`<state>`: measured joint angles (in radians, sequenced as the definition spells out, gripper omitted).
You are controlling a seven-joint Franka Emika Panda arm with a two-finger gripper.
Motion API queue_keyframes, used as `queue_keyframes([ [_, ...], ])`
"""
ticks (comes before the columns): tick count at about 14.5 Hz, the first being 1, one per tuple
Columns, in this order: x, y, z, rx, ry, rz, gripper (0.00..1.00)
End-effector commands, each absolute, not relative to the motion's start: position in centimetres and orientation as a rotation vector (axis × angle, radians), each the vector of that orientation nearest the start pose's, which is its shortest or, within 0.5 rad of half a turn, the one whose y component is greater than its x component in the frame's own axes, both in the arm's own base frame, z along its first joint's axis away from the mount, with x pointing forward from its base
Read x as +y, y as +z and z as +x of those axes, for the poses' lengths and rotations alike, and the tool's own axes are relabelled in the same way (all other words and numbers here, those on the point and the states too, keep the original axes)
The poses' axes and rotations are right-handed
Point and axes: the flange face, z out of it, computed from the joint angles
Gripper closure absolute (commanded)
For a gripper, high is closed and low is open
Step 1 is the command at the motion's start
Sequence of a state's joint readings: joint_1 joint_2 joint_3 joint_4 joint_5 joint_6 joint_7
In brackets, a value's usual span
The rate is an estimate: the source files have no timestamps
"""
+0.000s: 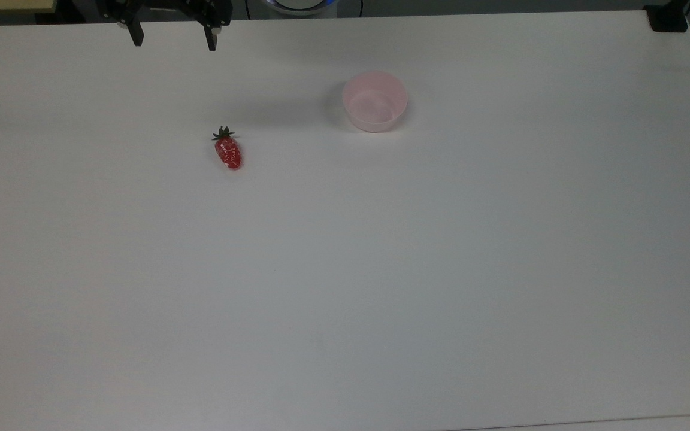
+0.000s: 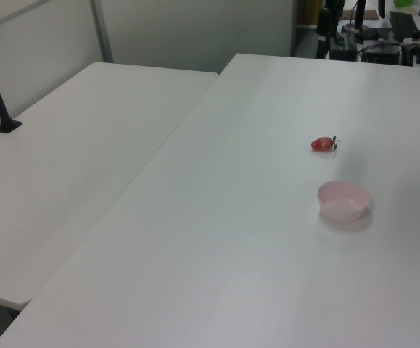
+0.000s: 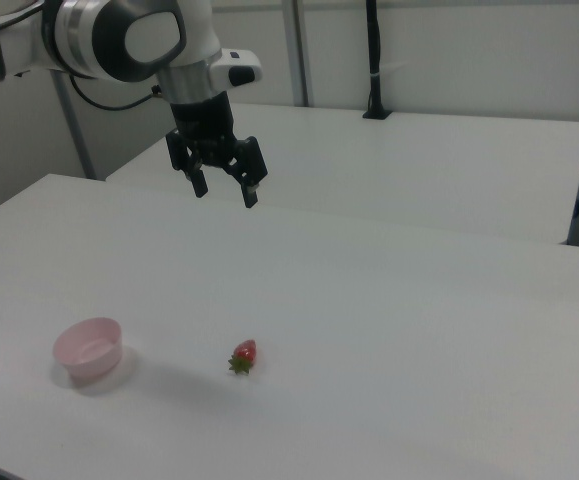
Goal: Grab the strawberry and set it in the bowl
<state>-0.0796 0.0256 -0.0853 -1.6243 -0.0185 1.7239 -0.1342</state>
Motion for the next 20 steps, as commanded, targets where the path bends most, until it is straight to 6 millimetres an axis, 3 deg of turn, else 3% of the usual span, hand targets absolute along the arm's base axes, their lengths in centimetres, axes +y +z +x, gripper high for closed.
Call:
queue_keyframes([
  [1, -8.6, 63.2, 55.9, 0.025, -0.096, -3.061, 0.0],
  [4, -7.5, 62.8, 56.2, 0.0, -0.081, -3.071, 0.0],
  [9, -7.6, 62.6, 56.4, -0.026, -0.085, -3.075, 0.0],
  [14, -7.6, 61.5, 56.8, -0.154, -0.047, -3.086, 0.0],
  [20, -7.7, 59.3, 57.3, -0.161, 0.016, -3.095, 0.0],
])
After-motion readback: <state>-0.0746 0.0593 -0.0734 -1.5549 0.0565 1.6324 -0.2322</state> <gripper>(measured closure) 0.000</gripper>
